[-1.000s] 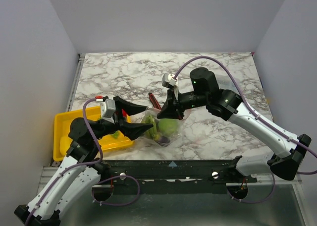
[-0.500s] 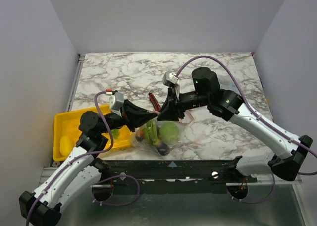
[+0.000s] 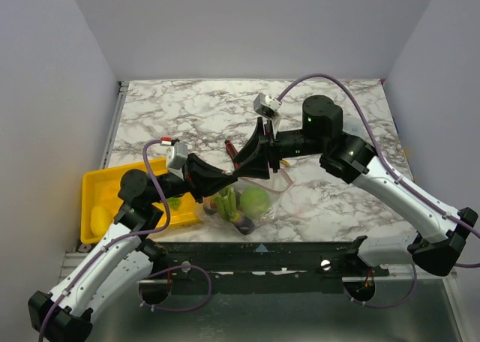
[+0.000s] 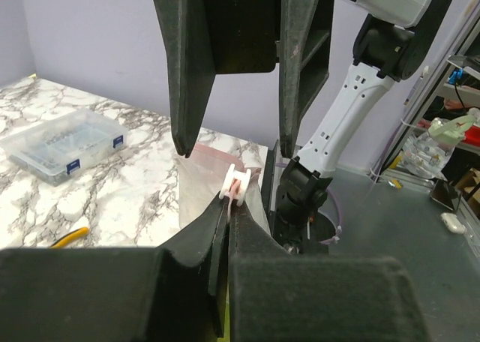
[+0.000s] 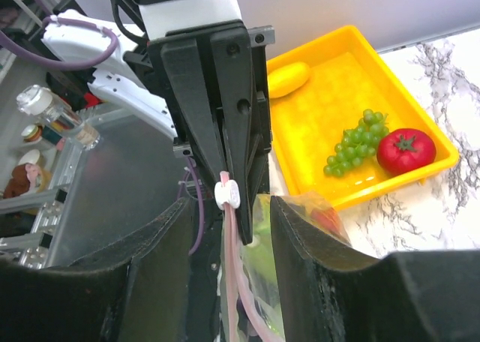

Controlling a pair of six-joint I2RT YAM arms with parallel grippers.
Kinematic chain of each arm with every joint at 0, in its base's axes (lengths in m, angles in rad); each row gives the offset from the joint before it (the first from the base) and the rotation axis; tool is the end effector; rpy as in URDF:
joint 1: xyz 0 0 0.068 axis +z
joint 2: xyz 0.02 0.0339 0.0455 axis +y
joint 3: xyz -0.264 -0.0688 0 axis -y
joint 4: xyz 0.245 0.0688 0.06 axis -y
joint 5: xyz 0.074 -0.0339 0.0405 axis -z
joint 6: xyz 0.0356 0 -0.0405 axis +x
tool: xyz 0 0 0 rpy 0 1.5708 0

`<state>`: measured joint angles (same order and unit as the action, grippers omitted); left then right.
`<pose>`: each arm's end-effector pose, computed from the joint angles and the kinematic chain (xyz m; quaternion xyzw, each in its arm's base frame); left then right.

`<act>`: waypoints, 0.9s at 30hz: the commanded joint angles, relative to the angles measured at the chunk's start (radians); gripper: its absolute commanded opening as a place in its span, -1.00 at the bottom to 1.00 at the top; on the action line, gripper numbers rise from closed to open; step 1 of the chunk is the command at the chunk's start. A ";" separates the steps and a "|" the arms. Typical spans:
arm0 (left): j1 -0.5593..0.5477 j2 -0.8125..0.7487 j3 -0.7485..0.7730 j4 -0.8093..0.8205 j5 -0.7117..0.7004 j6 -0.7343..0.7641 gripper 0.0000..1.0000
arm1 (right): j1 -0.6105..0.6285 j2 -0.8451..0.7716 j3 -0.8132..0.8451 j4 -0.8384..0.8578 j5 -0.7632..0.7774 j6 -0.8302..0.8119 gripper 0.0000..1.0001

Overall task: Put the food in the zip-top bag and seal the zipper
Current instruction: Zip the zipper food storage bag at the center of the board.

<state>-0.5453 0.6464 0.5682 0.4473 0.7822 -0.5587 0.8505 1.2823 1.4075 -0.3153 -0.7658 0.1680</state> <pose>0.1159 -0.0997 0.3490 0.3109 0.5247 -0.5834 0.5363 0.1651 0.2255 0.4379 -0.4635 0.5943 0.5395 0.3753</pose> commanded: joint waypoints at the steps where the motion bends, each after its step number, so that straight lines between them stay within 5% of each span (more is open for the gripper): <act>1: 0.002 0.000 0.014 0.049 0.017 -0.017 -1.00 | 0.002 0.025 0.021 0.085 -0.051 0.052 -0.01; 11: 0.002 0.025 0.023 0.065 0.005 -0.027 -1.00 | 0.002 0.062 0.029 0.075 -0.056 0.034 -0.08; 17: 0.001 0.032 0.026 0.070 0.007 -0.028 -1.00 | 0.002 0.073 0.016 0.073 -0.060 0.019 -0.44; 20: 0.002 0.027 0.023 0.070 0.003 -0.027 -1.00 | 0.002 0.060 0.008 0.082 -0.054 0.024 -0.98; 23: 0.003 0.024 0.025 0.063 0.008 -0.025 -1.00 | 0.003 0.053 0.003 0.084 -0.043 0.032 -0.99; 27: 0.002 0.018 0.032 0.002 0.013 -0.008 -0.40 | 0.002 0.055 -0.002 0.096 -0.010 0.066 -0.99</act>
<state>-0.5446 0.6815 0.5694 0.4675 0.7822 -0.5789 0.8505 1.3464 1.4071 -0.2520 -0.8005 0.2073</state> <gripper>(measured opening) 0.166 0.034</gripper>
